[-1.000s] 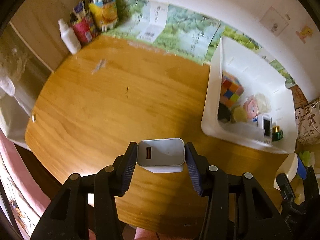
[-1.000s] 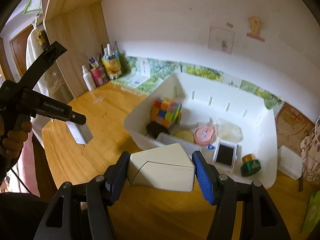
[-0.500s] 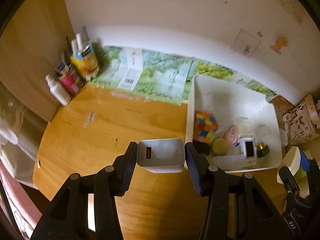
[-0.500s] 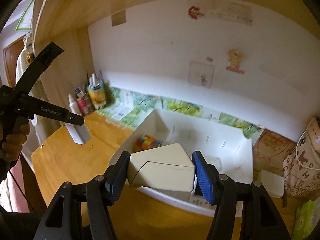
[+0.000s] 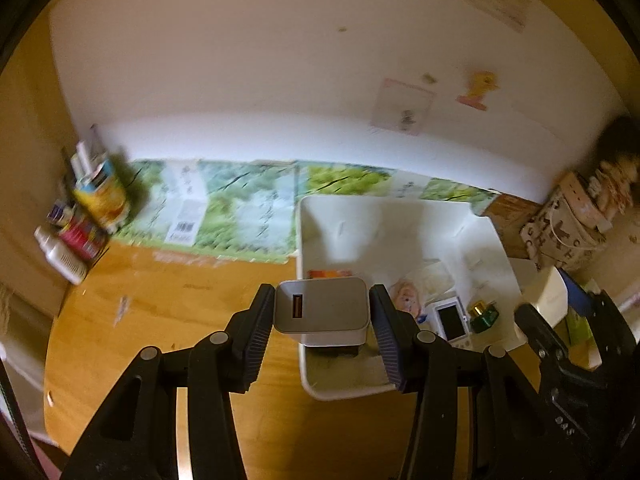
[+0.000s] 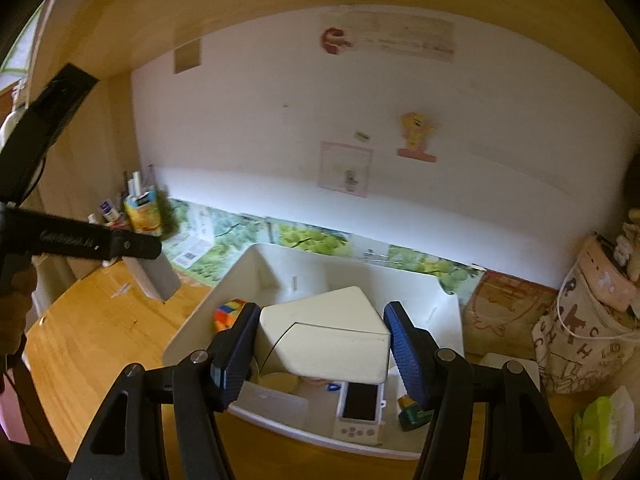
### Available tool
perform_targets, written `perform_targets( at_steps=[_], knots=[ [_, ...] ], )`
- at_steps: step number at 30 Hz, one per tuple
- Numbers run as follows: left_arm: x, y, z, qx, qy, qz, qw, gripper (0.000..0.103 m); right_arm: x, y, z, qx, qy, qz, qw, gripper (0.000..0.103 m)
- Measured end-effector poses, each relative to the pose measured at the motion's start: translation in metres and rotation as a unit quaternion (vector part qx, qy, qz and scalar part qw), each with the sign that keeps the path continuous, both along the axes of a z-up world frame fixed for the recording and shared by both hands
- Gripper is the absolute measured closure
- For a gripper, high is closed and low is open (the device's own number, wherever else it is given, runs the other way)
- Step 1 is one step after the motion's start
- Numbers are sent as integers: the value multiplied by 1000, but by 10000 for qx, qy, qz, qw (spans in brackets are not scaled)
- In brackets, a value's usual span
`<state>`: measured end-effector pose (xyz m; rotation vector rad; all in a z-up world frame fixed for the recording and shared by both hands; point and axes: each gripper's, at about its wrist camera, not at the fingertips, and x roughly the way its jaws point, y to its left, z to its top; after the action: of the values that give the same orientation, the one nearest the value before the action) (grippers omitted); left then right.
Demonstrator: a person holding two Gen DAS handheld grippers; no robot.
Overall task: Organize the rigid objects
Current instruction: 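Open both grippers to drop the charger and beige block into the bin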
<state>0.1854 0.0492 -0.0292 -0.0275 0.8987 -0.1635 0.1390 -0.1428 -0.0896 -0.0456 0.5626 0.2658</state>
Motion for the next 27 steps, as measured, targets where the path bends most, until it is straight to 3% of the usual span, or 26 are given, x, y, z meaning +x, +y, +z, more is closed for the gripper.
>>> perform_targets(
  at_steps=[4, 12, 20, 27],
  knots=[
    [-1, -18, -9, 23, -201, -309, 9993, 51, 9, -9, -9, 37, 74, -261, 9996, 39],
    [7, -47, -28, -259, -141, -806, 9963, 51, 27, -25, -30, 194, 223, -470, 9985, 39],
    [23, -65, -37, -240, -243, -907, 9953, 51, 47, -33, -52, 374, 508, -428, 9971, 39],
    [43, -69, -54, -141, 29, -869, 9961, 51, 65, -37, -71, 546, 843, -439, 9940, 39]
  ],
)
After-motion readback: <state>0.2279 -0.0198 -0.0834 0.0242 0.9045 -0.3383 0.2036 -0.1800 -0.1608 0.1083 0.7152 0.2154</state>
